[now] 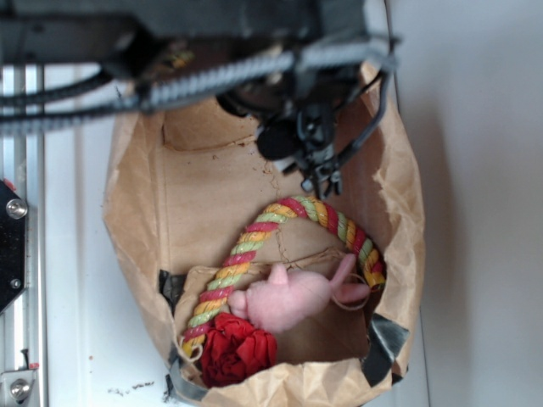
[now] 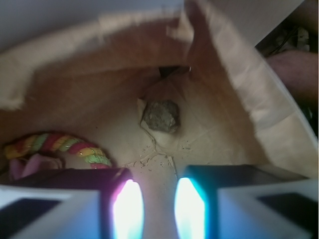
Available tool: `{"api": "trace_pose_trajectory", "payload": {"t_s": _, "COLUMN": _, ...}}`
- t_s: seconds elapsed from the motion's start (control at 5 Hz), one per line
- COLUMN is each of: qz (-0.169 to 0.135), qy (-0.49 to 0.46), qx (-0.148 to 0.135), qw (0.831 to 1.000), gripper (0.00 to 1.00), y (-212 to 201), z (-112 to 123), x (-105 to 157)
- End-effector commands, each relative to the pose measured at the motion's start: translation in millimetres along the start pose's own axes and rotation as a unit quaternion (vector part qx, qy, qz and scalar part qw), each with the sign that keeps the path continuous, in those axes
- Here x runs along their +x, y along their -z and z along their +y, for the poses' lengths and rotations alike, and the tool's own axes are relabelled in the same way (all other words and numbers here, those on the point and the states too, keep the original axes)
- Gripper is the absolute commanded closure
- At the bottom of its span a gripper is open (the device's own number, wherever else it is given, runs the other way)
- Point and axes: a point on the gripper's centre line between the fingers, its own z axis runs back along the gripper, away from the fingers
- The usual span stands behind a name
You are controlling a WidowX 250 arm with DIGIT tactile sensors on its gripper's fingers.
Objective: Grab the rock.
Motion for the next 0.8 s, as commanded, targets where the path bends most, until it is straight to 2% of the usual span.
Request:
{"api": "trace_pose_trajectory", "payload": {"t_s": 0.0, "qz": -0.084, "qy": -0.024, "qx": -0.025, "qw": 0.996, "gripper": 0.0, "y": -6.2, "z": 0.6, "x": 14.8}}
{"api": "trace_pose_trajectory", "payload": {"t_s": 0.6, "qz": -0.127, "qy": -0.049, "qx": -0.015, "qw": 0.991, "gripper": 0.0, "y": 26.3, "z": -5.0, "x": 21.1}}
